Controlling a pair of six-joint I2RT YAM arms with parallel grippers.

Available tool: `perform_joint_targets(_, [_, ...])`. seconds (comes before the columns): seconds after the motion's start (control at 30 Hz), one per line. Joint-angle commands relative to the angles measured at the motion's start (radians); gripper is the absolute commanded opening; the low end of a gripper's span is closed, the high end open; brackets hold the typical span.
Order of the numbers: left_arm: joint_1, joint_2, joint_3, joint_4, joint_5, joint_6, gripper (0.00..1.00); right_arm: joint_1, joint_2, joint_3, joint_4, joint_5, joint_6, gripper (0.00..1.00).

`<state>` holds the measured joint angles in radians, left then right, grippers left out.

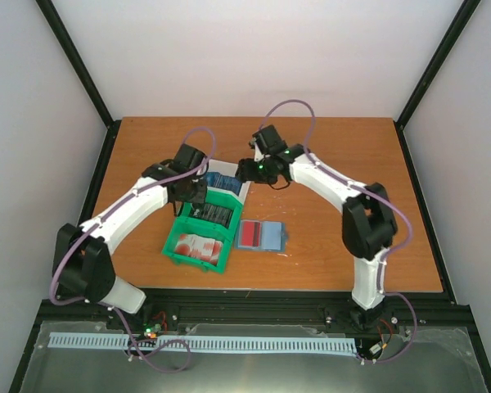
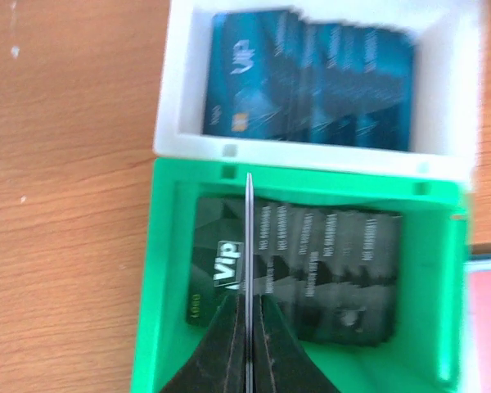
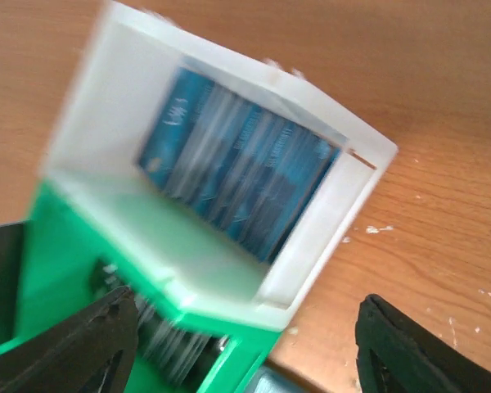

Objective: Put the credit cards into the card holder

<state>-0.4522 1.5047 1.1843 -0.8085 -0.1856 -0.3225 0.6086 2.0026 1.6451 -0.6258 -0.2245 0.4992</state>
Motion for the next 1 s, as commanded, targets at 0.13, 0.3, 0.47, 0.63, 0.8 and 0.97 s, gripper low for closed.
perform_joint_targets(0.13, [0.033,-0.152,0.107,0.091,0.389,0.003,0.01,-0.031,-0.293,-0.165,0.226,-0.349,0.018,0.8])
perform_joint_targets(0.3, [0.063,-0.228,0.096,0.233,0.698,-0.079,0.01,-0.027,-0.379,-0.247,0.422,-0.492,0.169,0.84])
perform_joint_targets(0.47, [0.104,-0.277,0.054,0.403,0.94,-0.201,0.01,-0.005,-0.394,-0.25,0.438,-0.508,0.239,0.8])
perform_joint_targets(0.63, [0.131,-0.303,-0.009,0.521,1.075,-0.303,0.01,0.011,-0.402,-0.283,0.541,-0.583,0.336,0.6])
perform_joint_targets(0.8, [0.141,-0.305,-0.033,0.598,1.159,-0.373,0.01,0.013,-0.412,-0.326,0.682,-0.642,0.427,0.31])
perform_joint_targets(0.97, [0.176,-0.315,-0.044,0.608,1.191,-0.422,0.1,0.011,-0.42,-0.339,0.736,-0.644,0.453,0.03])
